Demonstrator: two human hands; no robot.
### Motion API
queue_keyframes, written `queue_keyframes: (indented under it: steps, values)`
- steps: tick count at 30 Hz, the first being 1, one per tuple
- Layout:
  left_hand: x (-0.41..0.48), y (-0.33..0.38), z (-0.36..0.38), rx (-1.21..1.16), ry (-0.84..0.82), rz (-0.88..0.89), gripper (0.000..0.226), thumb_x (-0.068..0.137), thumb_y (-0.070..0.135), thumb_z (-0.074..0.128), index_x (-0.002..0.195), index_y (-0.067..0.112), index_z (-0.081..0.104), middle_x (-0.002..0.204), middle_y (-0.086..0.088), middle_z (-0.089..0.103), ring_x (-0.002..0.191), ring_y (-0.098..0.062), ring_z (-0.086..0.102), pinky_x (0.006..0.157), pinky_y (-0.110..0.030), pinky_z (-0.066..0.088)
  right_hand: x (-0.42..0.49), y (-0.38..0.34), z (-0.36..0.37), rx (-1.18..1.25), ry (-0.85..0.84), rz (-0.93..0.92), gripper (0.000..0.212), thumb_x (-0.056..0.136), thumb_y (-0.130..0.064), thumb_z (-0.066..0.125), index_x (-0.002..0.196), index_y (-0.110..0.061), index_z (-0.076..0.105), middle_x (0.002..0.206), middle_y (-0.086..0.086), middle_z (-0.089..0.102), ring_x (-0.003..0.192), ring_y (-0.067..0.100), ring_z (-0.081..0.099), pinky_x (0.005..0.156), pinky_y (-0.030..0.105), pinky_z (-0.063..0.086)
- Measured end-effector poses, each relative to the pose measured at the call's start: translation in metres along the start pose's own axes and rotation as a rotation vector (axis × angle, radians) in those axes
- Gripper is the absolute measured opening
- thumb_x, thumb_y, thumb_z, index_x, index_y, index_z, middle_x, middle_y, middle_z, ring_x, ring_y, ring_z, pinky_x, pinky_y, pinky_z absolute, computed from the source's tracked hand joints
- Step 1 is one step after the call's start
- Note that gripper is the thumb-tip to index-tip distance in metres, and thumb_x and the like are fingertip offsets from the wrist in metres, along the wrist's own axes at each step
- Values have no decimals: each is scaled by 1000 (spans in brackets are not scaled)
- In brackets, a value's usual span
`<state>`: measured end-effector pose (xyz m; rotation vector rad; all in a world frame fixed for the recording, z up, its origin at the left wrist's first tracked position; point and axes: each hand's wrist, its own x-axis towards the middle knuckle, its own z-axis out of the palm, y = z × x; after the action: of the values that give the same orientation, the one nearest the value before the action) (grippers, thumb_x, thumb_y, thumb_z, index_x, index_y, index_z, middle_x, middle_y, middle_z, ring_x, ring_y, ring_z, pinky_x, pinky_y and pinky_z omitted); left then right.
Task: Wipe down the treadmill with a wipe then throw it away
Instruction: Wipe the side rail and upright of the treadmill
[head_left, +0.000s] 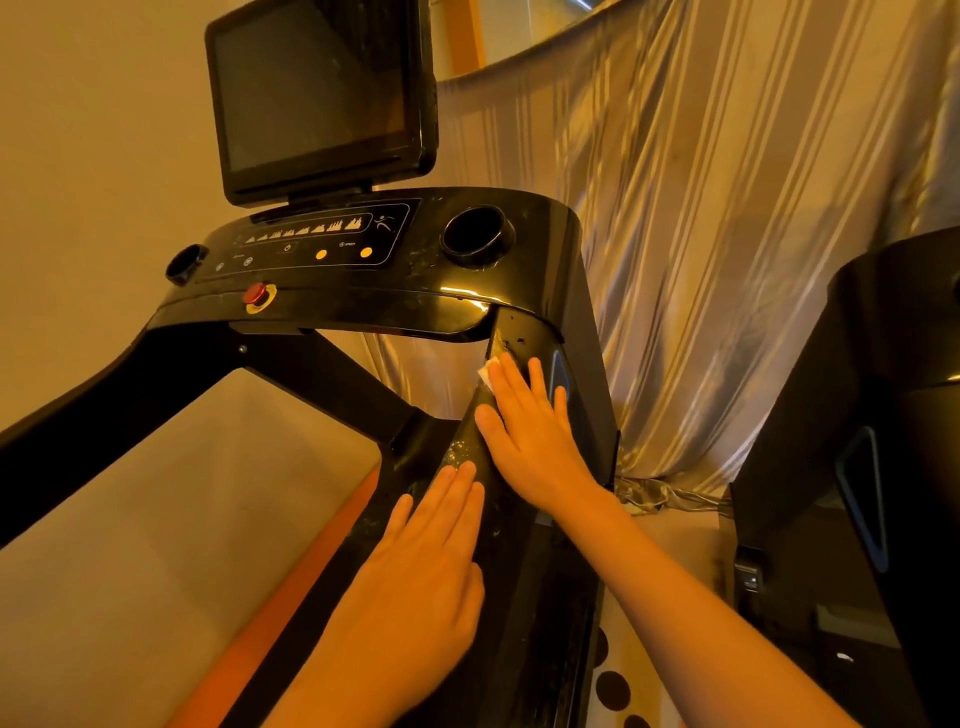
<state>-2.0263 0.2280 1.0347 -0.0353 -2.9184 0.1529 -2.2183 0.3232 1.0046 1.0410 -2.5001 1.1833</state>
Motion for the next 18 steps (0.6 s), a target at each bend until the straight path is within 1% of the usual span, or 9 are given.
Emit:
queue_keyframes:
  steps: [2,4,7,8,10,13,15,17,18]
  values:
    - [0,3,-6,18,14,-7,69,98,48,26,161,30,3,167,7,-9,148,-6,-16,114,-33,-8,13,3,-9,-22,-23,16,61,109,-51,21,163,-32,3,172,-9,-7,155,16,-19,123,49,-14]
    - [1,1,-2,4,-74,-19,72,93,51,17,160,32,-2,165,9,-17,148,-5,-20,113,-33,-12,22,1,-11,-25,-17,32,60,110,-49,22,164,-31,3,172,-9,-7,156,18,-19,123,50,-13]
    - [1,2,-6,3,-140,-46,72,92,48,31,160,24,30,167,1,13,152,-14,12,115,-40,10,13,-4,-2,35,14,32,61,109,-50,23,164,-30,5,172,-9,-9,156,17,-19,121,46,-14]
    - [2,2,-9,-33,-158,-50,72,93,48,29,161,25,24,167,2,5,153,-13,5,116,-38,5,7,-4,1,48,17,27,62,108,-51,22,164,-31,5,172,-10,-9,156,16,-19,120,44,-15]
    - [0,2,-5,-80,-73,-15,67,99,48,17,157,32,-13,155,14,-35,141,-2,-34,109,-27,-22,2,-1,1,26,4,22,61,109,-51,22,164,-31,4,172,-10,-9,155,15,-19,120,43,-15]
    - [0,7,-13,-70,-124,-37,68,96,49,10,150,36,-28,147,18,-46,130,4,-45,101,-22,-31,22,1,-10,-35,-9,22,59,110,-48,22,164,-29,5,172,-8,-7,156,17,-19,122,47,-14]
    - [1,3,-7,-68,-119,-62,71,93,51,12,157,33,-15,159,13,-32,143,-1,-33,110,-28,-22,34,-2,-13,-38,-3,34,59,111,-46,22,164,-27,6,172,-5,-6,156,19,-18,122,48,-14]
    - [0,2,-7,-34,-178,-70,73,92,50,23,161,26,19,169,4,7,154,-11,3,117,-39,5,34,-5,-10,-18,12,29,60,111,-47,23,164,-26,7,172,-5,-5,156,20,-17,121,47,-14]
    - [0,1,-8,-22,-181,-78,73,92,50,24,161,25,23,168,2,12,153,-12,7,116,-40,8,28,-6,-8,-3,15,17,61,109,-49,23,164,-26,8,172,-6,-5,156,19,-17,121,47,-13]
